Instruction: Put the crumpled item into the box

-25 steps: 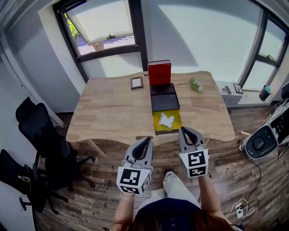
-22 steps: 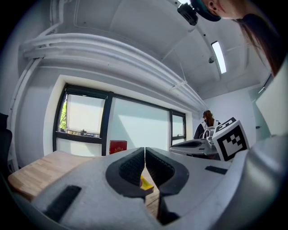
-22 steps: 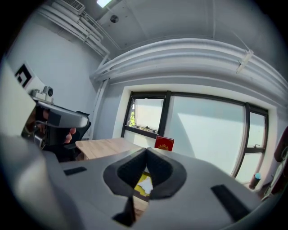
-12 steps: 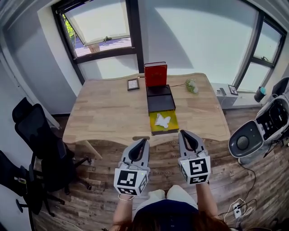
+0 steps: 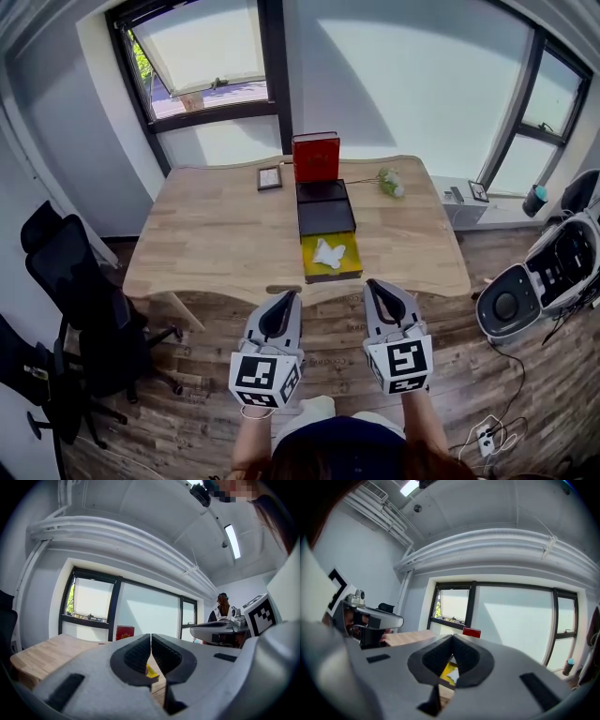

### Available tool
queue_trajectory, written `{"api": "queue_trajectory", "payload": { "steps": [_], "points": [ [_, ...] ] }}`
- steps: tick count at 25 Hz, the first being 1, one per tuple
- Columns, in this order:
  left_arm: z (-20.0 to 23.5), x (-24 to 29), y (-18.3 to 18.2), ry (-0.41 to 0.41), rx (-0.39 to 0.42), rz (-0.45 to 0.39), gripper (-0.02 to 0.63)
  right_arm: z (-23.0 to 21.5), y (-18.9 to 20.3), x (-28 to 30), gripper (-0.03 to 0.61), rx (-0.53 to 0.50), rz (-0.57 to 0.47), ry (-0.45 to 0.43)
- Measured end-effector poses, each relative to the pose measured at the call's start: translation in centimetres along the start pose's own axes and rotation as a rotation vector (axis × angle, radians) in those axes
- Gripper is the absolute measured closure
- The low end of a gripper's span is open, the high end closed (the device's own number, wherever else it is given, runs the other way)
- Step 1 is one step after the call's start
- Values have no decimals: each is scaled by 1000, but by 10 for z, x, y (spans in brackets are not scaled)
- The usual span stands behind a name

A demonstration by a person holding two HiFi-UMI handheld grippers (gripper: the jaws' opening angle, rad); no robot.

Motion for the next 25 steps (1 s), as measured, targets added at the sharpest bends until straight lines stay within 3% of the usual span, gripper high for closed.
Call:
{"api": "queue_trajectory", "payload": {
  "steps": [25],
  "points": [
    [-80,-20,-2,-36,12,19,584,-26,-3,-73,554,24,-40,-68]
  ]
}}
Point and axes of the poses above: the fingertips, and each gripper's own axes: x forward along the fingers, z to its left, y out of its underside, the point moved 7 cm from there along -x, backward along the fingers
